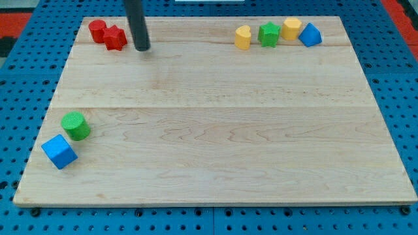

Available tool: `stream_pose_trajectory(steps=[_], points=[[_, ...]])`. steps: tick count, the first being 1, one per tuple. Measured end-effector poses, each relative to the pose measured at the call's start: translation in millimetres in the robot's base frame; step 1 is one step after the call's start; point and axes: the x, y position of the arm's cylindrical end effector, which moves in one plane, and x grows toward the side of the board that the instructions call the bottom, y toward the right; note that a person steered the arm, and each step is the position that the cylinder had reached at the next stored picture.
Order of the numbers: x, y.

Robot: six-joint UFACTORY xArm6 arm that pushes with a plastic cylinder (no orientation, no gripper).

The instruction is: Push the blue triangle slightly to the left

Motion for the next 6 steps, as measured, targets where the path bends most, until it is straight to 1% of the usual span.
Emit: stream_pose_trajectory(steps=[1,2,3,4,5,6], points=[[68,63],[80,188],[68,307],[5,396],[-39,366],[-61,366]])
